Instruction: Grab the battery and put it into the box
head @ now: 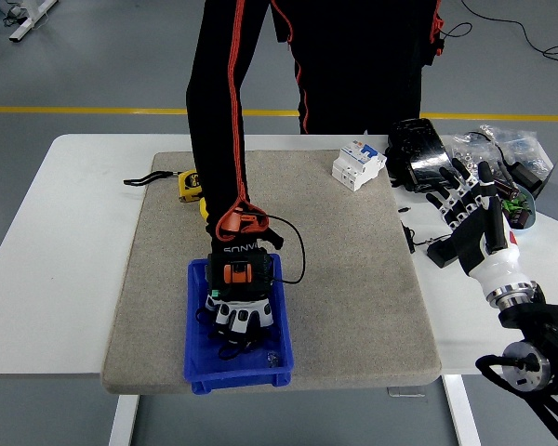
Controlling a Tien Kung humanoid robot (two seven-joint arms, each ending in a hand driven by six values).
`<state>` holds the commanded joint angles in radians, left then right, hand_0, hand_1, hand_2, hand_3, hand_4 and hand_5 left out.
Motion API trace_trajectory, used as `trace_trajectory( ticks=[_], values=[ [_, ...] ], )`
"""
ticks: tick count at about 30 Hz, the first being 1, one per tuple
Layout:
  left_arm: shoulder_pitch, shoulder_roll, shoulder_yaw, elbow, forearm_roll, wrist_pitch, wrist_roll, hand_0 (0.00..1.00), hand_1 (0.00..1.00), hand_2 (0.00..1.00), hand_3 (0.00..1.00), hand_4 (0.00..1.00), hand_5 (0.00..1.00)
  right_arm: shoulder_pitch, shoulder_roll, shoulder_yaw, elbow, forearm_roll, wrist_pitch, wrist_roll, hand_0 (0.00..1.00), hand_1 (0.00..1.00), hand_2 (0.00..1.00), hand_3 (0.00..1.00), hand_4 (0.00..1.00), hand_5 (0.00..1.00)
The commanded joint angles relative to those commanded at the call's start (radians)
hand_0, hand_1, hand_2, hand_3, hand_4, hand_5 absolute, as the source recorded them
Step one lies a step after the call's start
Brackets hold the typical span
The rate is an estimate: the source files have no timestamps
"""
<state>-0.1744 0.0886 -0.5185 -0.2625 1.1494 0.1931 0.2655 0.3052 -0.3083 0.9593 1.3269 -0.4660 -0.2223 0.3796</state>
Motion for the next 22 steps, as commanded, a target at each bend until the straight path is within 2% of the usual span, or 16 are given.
trace_trajectory(
  ticks=[22],
  values=[
    [0.000,-0.011,0.037,0.005,-0.071,0.016,-0.016,0.649,0.649,0.654,0.579,0.630,0.582,0.004,0.001,0.006,-0.001,0.001,0.016,-0.007,0.917,0.881,0.904,0.885,0.998,0.919]
  ],
)
